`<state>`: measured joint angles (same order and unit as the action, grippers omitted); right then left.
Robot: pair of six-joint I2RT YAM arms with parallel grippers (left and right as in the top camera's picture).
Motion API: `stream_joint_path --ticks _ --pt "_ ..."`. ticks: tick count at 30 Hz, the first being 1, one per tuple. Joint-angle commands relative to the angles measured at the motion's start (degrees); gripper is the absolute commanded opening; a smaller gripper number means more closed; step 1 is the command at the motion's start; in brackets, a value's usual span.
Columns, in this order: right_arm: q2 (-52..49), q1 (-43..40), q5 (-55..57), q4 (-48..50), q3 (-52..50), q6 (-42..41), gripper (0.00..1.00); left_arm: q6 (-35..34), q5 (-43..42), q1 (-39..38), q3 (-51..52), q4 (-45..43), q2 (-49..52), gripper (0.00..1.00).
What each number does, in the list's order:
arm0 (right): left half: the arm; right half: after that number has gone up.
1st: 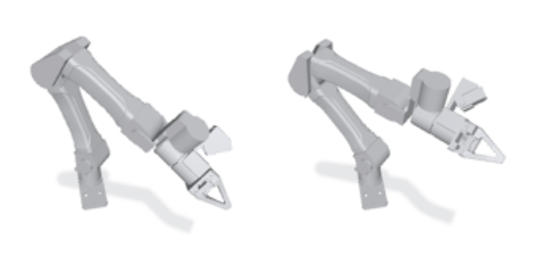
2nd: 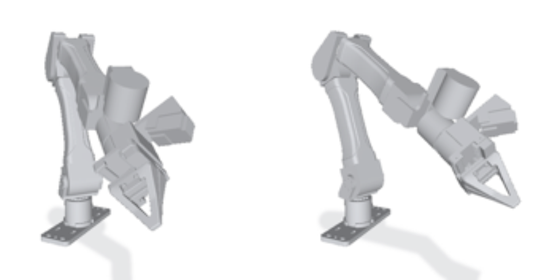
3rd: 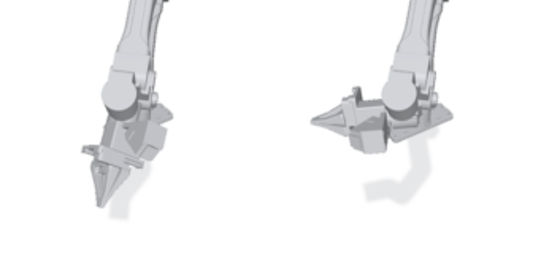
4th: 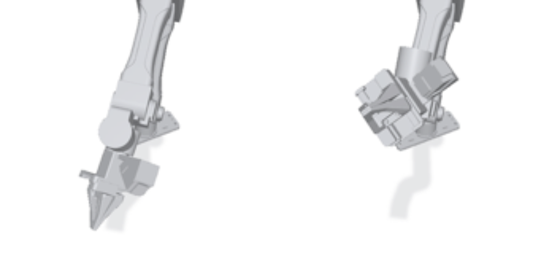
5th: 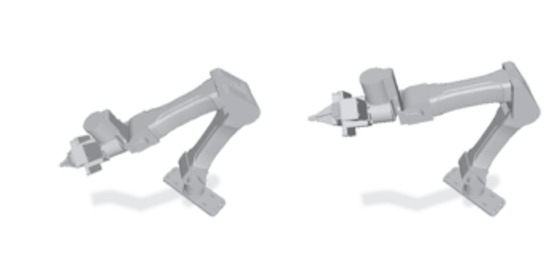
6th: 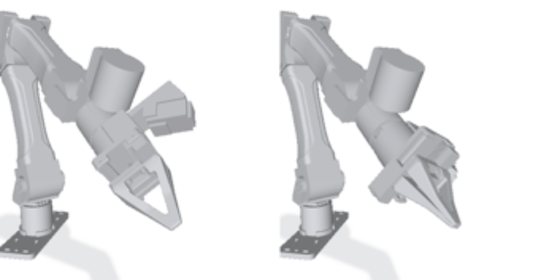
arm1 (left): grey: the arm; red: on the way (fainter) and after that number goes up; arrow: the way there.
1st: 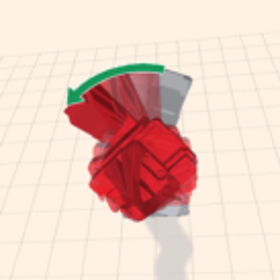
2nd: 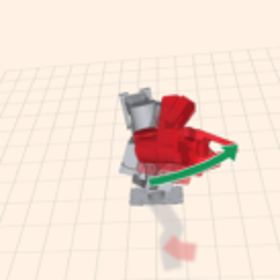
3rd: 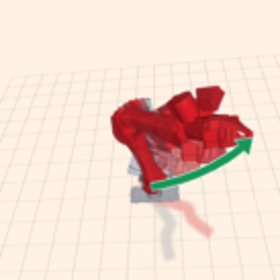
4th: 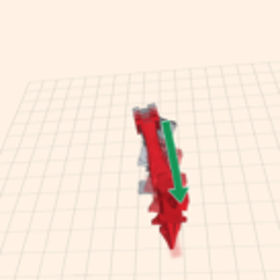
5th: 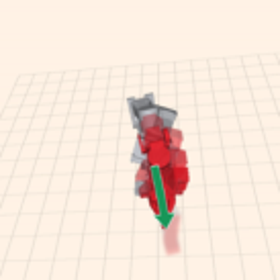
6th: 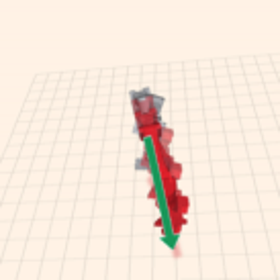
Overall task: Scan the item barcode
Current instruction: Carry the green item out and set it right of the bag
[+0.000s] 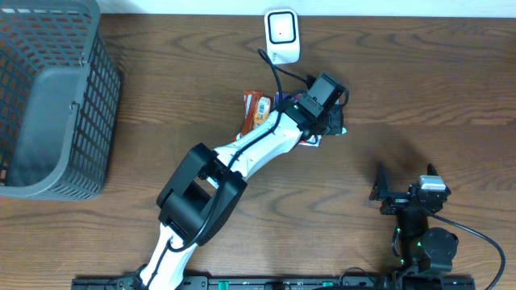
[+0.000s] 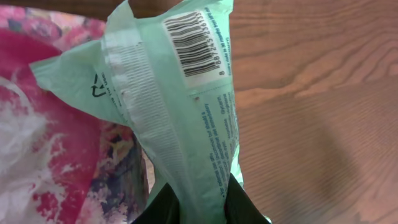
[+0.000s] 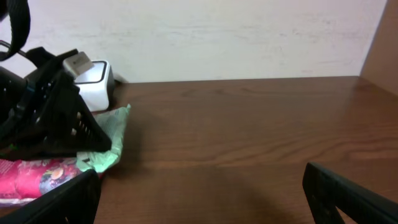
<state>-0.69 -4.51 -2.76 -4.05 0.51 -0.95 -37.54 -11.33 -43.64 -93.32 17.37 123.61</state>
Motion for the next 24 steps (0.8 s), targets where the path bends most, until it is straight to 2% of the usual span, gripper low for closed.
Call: stream_joint_path --ticks 1,2,6,12,18,24 --pt "0.3 0.4 0.1 -0.1 -0.2 0.6 0.99 -0.1 1.5 -0.5 1.0 0.1 0.8 0.23" --pt "0.3 0.4 0.1 -0.1 -0.2 0.6 0.99 0.0 3.8 -0.4 1.0 0.1 0.8 0.27" --pt "0.3 0.4 0.1 -0.1 -0.2 0.6 0.99 0.6 7.9 0.5 0.9 0.1 0.8 0.28" --pt "0.3 0.4 0.1 -0.1 -0.2 0.6 0.99 0.6 5.8 2.0 0.8 -0.4 -0.2 0.27" --pt "0.3 0.4 0.1 -0.1 -0.2 0.6 0.99 0.6 4.3 2.8 0.2 -2.1 -5.7 0.29" --pt "0.3 0.4 0.1 -0.1 -0.2 0.6 0.99 2.9 4.3 4.6 0.2 0.0 -16.3 0.46"
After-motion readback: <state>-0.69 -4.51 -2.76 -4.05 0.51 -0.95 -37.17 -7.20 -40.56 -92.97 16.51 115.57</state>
